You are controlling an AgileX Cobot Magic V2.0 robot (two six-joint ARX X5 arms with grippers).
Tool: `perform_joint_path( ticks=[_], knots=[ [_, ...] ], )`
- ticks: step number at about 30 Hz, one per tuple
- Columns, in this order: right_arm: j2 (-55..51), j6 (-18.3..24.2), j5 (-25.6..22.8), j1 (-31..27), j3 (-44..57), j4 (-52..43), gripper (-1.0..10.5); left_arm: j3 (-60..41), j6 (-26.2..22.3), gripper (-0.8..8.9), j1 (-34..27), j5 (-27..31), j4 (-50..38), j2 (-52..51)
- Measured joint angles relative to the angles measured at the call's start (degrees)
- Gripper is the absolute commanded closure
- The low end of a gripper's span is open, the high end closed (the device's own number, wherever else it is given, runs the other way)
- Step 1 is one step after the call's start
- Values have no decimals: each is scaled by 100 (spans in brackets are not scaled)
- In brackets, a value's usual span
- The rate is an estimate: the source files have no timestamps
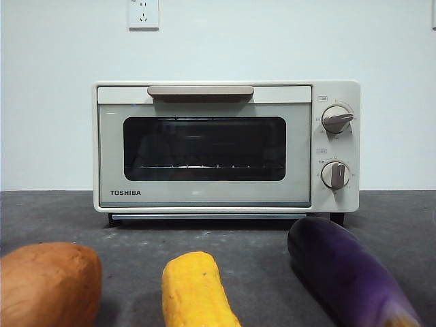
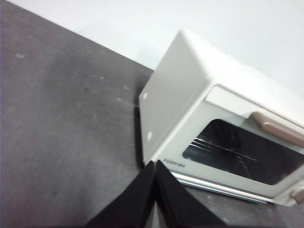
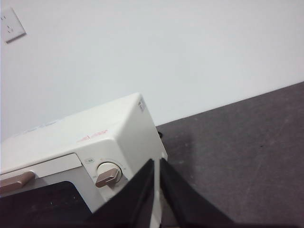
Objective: Take the eggplant from the table,put the eggplant in the oven
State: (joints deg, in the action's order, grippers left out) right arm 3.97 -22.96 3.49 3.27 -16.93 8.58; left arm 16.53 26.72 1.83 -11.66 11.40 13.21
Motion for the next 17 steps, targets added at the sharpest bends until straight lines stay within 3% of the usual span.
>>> perform_joint_path(
  ticks=[7,17],
  knots=[
    [817,339,149,0,-1141,1178,943,1060,-452,806,-7,-595,37,1252],
    [2236,942,1471,0,-2256,2542,943,2411,-1047,806,133,-1775,964,3038]
  ],
)
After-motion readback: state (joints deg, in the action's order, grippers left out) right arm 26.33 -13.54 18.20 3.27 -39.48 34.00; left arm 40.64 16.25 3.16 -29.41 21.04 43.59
